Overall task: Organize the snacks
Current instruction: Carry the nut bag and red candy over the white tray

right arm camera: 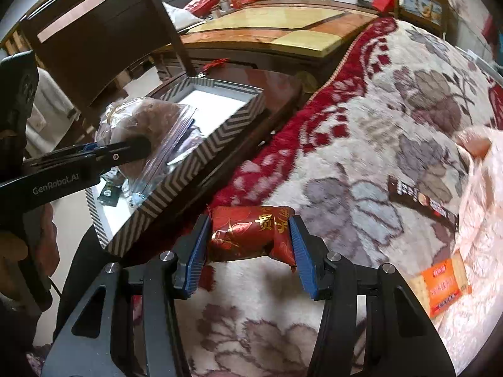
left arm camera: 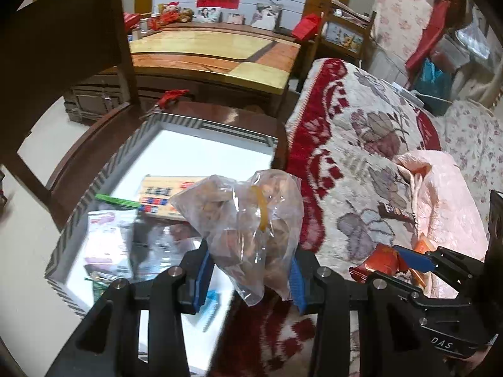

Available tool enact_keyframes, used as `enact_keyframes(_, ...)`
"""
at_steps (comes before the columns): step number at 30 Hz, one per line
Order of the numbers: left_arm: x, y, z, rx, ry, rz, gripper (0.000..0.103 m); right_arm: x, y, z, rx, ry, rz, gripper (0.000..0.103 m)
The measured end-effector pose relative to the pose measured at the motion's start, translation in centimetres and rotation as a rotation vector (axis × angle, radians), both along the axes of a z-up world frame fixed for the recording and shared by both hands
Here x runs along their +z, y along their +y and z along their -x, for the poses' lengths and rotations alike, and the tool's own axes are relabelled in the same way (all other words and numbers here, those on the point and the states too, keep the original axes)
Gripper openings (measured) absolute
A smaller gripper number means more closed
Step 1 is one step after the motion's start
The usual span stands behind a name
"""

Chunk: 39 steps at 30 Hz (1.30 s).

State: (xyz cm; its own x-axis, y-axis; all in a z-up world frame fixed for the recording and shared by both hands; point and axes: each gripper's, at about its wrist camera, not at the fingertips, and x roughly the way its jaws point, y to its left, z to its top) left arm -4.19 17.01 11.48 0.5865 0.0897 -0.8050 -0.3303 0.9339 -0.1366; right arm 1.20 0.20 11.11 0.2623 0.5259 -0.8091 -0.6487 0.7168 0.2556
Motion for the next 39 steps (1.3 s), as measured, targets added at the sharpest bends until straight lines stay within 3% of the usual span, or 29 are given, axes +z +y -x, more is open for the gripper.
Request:
enact_keyframes(18, -0.5, 6.8, 3.1, 0.143, 0.007, 0.011, 0.044, 1.6, 7.9, 0.2, 0.147, -0.035, 0.016, 0.050)
enact_keyframes(39, -2.7, 10.1, 4.1, 0.214, 0.046, 0.035, 0.044, 0.5, 14.9, 0.7, 0.274, -0.017, 0.053, 0.050)
